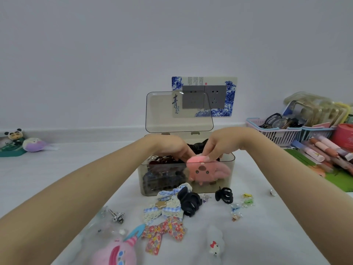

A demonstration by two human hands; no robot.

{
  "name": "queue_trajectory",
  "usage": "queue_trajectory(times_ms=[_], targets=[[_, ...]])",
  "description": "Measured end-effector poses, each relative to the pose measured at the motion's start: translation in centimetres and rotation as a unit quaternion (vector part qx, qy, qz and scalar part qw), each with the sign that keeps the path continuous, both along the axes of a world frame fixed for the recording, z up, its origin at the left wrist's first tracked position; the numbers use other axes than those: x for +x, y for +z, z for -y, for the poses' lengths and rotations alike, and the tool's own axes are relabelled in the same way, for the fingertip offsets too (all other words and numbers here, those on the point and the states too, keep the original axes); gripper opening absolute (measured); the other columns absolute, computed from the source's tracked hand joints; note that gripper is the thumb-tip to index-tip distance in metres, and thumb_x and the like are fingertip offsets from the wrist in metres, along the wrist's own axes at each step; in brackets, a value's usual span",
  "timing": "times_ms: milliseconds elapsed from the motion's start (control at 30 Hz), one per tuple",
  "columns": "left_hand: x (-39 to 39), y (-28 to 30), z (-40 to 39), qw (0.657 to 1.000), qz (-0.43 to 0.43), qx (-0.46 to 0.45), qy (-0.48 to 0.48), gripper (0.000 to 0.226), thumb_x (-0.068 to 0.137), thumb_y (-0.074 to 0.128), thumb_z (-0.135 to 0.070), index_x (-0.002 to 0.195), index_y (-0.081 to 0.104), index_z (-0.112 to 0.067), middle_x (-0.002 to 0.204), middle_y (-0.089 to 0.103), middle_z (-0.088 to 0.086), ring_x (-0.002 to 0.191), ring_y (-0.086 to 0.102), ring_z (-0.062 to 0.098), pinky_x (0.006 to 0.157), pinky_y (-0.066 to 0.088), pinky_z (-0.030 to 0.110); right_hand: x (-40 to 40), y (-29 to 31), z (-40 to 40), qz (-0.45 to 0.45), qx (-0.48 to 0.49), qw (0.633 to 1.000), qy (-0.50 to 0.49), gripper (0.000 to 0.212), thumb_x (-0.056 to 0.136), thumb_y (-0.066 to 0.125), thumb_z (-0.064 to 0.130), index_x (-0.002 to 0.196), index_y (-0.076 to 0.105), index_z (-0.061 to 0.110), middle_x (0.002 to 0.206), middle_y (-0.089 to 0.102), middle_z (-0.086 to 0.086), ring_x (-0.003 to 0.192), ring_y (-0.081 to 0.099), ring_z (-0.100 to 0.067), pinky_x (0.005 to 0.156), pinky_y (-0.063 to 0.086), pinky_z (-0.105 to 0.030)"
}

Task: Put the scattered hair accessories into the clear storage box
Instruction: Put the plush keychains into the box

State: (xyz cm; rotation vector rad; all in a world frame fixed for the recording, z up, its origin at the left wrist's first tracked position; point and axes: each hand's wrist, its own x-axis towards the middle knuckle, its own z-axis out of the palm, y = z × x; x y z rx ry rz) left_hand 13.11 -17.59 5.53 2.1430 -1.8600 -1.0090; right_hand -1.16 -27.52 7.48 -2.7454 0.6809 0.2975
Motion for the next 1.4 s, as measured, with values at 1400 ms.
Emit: queue_trajectory(times_ms=[1400], targets=[[-2.6,-4.7,-22.0,0.987,0.124,-0.096,0.043,0.042,0.082,0.060,-0.051,0.123,0.051,-0.045,0.123,0.051,-0.019,0.112,0.045,-0.004,0.084,0.035,0.008,-4.7,-7.7,-16.0,0.264,0.063,0.953,0.134,0.030,0.076,0.069,0.042,0.104,0.071,0.031,0.094,0.065,0.024,0.094,0.055,0.009,0.084,0.044,-0.011]])
